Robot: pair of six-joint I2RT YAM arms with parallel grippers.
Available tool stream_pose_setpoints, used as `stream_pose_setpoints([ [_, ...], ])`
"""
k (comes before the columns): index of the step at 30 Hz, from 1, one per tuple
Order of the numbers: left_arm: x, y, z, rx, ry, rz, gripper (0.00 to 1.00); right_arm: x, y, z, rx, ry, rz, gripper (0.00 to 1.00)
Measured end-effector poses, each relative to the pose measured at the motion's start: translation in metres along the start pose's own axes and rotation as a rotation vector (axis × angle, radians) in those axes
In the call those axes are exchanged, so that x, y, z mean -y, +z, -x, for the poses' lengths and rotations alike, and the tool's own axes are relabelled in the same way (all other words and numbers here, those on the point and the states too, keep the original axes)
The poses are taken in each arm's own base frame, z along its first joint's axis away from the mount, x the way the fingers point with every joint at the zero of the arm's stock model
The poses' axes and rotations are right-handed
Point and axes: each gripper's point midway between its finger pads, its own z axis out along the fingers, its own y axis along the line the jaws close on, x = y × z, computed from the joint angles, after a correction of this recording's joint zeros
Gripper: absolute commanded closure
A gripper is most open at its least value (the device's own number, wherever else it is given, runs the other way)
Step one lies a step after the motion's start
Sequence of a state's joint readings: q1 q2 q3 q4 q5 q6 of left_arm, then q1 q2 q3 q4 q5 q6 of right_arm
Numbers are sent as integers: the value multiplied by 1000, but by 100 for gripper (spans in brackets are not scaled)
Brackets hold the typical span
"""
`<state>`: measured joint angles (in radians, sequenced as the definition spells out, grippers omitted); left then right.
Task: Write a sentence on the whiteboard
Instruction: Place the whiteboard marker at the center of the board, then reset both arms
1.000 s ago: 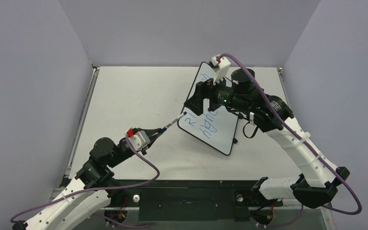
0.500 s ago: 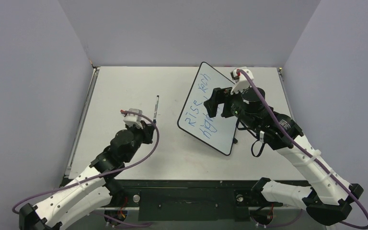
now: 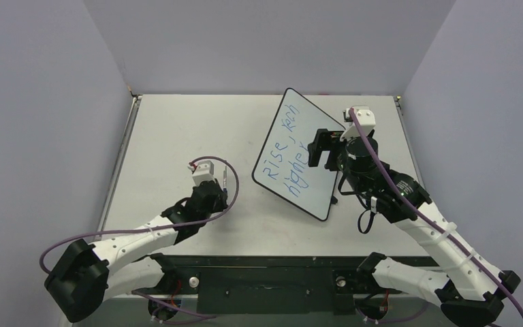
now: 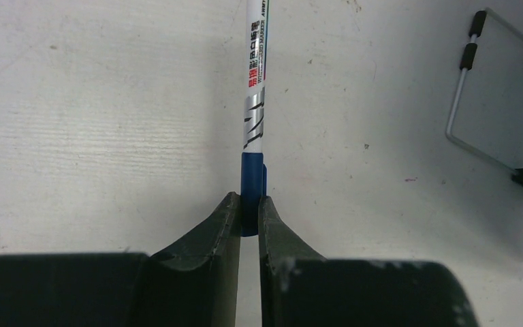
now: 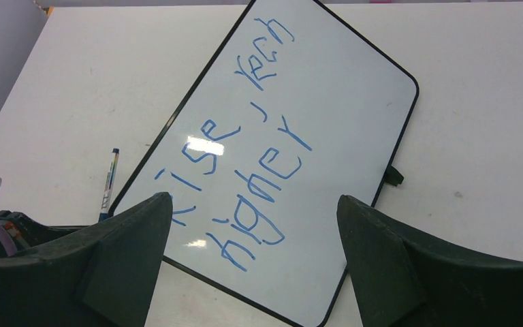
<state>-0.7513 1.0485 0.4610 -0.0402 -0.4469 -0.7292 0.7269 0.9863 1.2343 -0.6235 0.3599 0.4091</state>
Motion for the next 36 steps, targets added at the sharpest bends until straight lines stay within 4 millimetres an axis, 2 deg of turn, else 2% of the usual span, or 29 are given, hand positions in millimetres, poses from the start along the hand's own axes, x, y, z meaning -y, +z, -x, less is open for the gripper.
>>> stream_pose_setpoints([
  [3, -1, 6, -10, -23, -1, 2, 100, 5, -2, 0, 12, 3, -15, 14],
  [11, -3, 15, -25, -72, 18, 12, 76, 10, 0, -2, 14, 3, -37, 14],
  [15, -2, 15, -25, -71, 17, 8, 68, 11, -1, -2, 15, 4, -40, 14],
  [23, -1, 13, -21, -66, 39, 2, 60, 14, -4, 1, 29, 7, -41, 14],
  [25, 2, 10, -11, -54, 49, -6, 59, 14, -6, 3, 37, 6, -38, 13],
  [28, 11, 0, 14, -15, 64, -30, 56, 15, -11, 7, 64, 8, -27, 12],
  [32, 30, -24, 71, 96, 88, -80, 50, 17, -21, 16, 120, 29, -6, 12],
  [36, 39, -56, 123, 235, 130, -114, 49, 17, -28, 26, 181, 60, 15, 11],
])
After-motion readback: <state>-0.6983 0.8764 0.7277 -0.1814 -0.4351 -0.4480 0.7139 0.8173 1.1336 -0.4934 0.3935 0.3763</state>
